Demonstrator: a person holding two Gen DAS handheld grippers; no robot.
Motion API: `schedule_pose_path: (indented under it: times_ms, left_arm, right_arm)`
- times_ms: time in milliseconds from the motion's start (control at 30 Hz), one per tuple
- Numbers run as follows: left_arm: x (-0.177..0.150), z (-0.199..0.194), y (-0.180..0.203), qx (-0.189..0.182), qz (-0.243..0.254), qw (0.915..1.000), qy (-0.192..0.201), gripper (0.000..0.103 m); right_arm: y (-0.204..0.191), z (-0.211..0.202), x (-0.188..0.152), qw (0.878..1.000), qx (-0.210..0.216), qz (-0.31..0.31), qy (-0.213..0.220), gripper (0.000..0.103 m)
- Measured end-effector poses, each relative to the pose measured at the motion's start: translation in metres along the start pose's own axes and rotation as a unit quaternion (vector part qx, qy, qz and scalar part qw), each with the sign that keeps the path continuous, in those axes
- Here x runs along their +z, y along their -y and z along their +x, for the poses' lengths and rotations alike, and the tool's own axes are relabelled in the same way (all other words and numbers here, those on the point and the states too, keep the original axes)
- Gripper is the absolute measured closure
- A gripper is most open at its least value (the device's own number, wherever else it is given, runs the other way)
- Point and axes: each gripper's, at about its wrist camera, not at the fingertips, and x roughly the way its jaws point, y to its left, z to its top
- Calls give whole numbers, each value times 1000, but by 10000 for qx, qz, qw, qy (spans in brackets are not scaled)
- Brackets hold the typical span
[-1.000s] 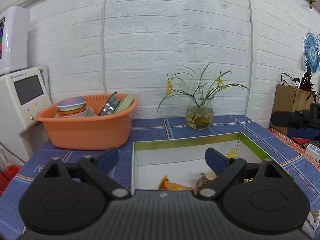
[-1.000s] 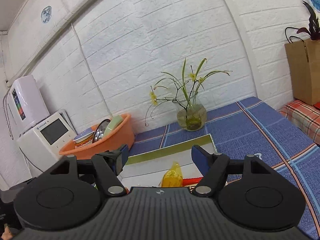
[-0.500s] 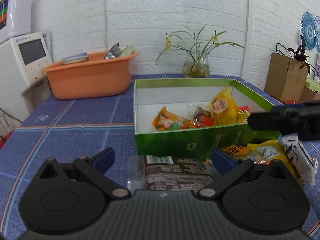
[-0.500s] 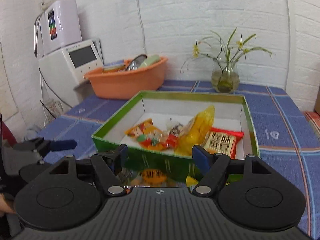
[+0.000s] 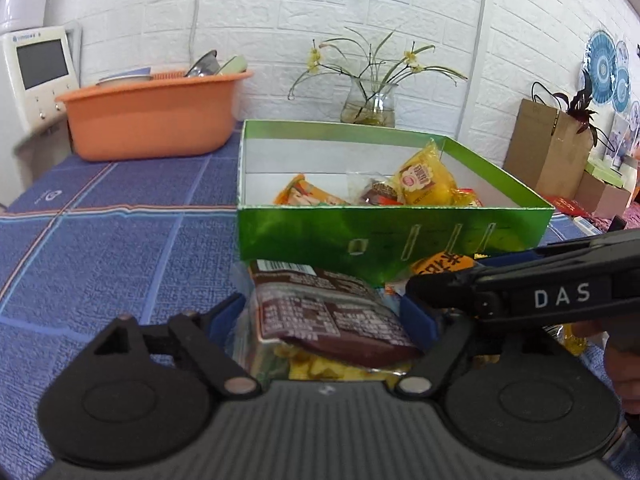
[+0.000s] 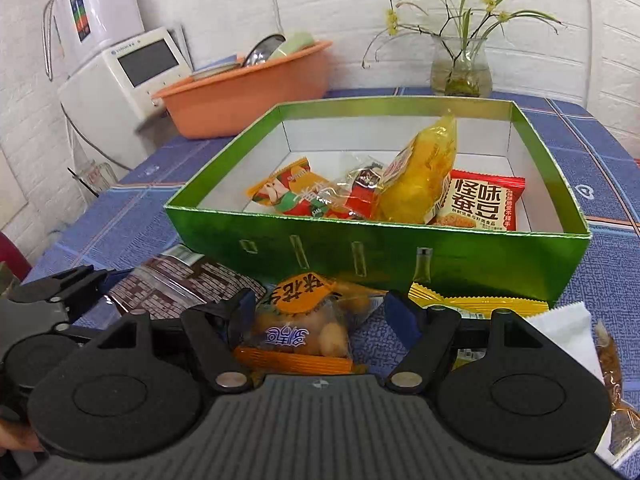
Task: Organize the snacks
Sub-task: 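Grasp the brown wrapped cake with the left gripper while the right grasps the orange-labelled peanut packet, then lift the brown cake with the left gripper while the right lifts the peanut packet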
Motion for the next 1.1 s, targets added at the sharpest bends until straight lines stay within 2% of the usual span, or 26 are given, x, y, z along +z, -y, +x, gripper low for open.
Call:
schedule_pose_path:
  times_ms: [200, 267, 300, 400, 433, 533, 567, 667, 700, 733, 767, 800, 833, 867, 900, 967, 1000, 1033, 1100]
  left_arm:
    - [-4, -4, 4, -115, 33, 9999, 87, 29]
    - [-4, -10, 3, -215, -32, 9997, 134, 33]
    - [-4, -14, 2, -249, -105, 9994, 200, 35]
    - [-5, -36, -7, -495, -502, 9963, 483, 54]
    - [-5, -44, -11, -645, -712, 9938, 565, 66]
    - [-10, -56, -26, -1040, -1108, 9863, 637, 68]
    - [-12, -56, -28, -990, -1159, 9866, 585, 72]
    - [-17, -53, -28, -894, -1093, 9896, 287, 73]
    - [-18, -54, -26, -881, -1051, 9902, 261, 73]
    - [-18, -57, -23, -851, -978, 9912, 264, 62]
    - [-18, -61, -18, -810, -845, 9926, 307, 33]
    - [-17, -66, -14, -813, -640, 9939, 380, 26]
    - [-16, -71, -8, -886, -322, 9947, 415, 13]
    - [-15, -75, -1, -998, 93, 9941, 413, 8]
    - [-14, -78, 6, -1121, 534, 9916, 368, 8]
    - [-13, -78, 18, -1315, 1391, 9814, 129, 8]
    - [-13, -76, 23, -1362, 1816, 9739, 14, 8]
    - [-13, -73, 27, -1362, 2327, 9629, -75, 8]
    - [-16, -65, 34, -1096, 3270, 9386, -116, 8]
  right_arm:
    - [5, -2, -9, 9994, 273, 52, 182, 1]
    - [7, -7, -11, 9981, 524, 194, 262, 16]
    - [8, -10, -11, 9974, 588, 288, 309, 17]
    - [7, -24, -11, 9937, 837, 390, 633, 17]
    - [5, -29, -11, 9929, 887, 380, 701, 17]
    - [1, -41, -12, 9882, 1129, 431, 945, 17]
    - [1, -43, -11, 9869, 1203, 485, 964, 17]
    - [3, -46, -12, 9854, 1224, 620, 1011, 17]
    - [5, -47, -13, 9852, 1193, 674, 1033, 17]
    - [8, -48, -13, 9848, 1163, 744, 1057, 17]
    - [11, -49, -13, 9841, 1149, 813, 1086, 17]
    - [16, -52, -13, 9828, 1151, 897, 1133, 17]
    - [22, -56, -13, 9809, 1166, 997, 1196, 17]
    - [27, -59, -13, 9790, 1181, 1094, 1253, 17]
    - [33, -63, -13, 9765, 1195, 1208, 1324, 17]
    - [42, -70, -14, 9726, 1176, 1380, 1457, 17]
    - [46, -72, -14, 9712, 1165, 1432, 1505, 17]
    - [49, -75, -14, 9695, 1155, 1500, 1559, 17]
    - [55, -77, -14, 9662, 1161, 1638, 1619, 17]
